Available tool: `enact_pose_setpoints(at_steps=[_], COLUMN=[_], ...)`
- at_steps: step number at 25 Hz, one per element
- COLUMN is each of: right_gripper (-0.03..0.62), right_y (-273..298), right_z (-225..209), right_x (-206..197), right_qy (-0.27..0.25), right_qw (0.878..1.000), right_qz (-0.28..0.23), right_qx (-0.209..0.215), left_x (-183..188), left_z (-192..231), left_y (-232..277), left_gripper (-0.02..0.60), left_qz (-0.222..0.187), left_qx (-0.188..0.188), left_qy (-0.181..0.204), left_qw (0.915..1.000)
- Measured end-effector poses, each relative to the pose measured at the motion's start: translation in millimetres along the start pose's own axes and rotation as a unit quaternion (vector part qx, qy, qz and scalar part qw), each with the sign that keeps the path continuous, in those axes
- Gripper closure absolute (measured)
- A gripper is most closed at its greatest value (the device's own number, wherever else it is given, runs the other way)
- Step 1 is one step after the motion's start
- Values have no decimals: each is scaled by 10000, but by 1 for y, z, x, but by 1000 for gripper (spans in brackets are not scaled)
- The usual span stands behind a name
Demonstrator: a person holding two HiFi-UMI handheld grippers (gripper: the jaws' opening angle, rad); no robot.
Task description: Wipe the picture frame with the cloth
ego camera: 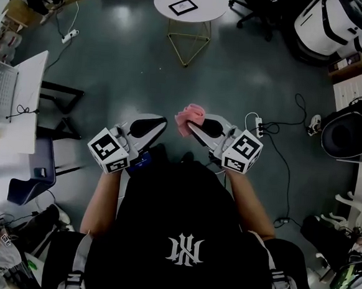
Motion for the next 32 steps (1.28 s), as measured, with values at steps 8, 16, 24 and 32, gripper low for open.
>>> enact_pose_setpoints(at_steps=[8,16,24,32], right_gripper=[572,572,572,572], right_y=[-7,-23,-44,-81], right_z=[-2,-1,-5,-11], right_x=[1,-1,-6,-12], right_qy=[70,129,297,367], right_qw=[9999,9997,9982,9925], right_qz=[-75,-203,-407,-634], right_qx=[12,20,-331,-984], left_x=[6,5,2,-3], left_z=[-6,-21,-21,-22], left_y=[-2,5,-2,14], left_gripper=[578,578,578,578], left_qz=[9,55,91,230], left_qx=[59,101,145,-178], left_qy=[-8,-3,-166,-58], left_qw=[10000,9999,9997,9996])
Point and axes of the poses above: the fingertips, and each gripper's own axes: y forward along the fingers, z to its left, x out of its top, the point moved 7 cm from there along -y, backward along the fingers, and after that the axes turned 6 degrees about x, right-handed, at the moved point
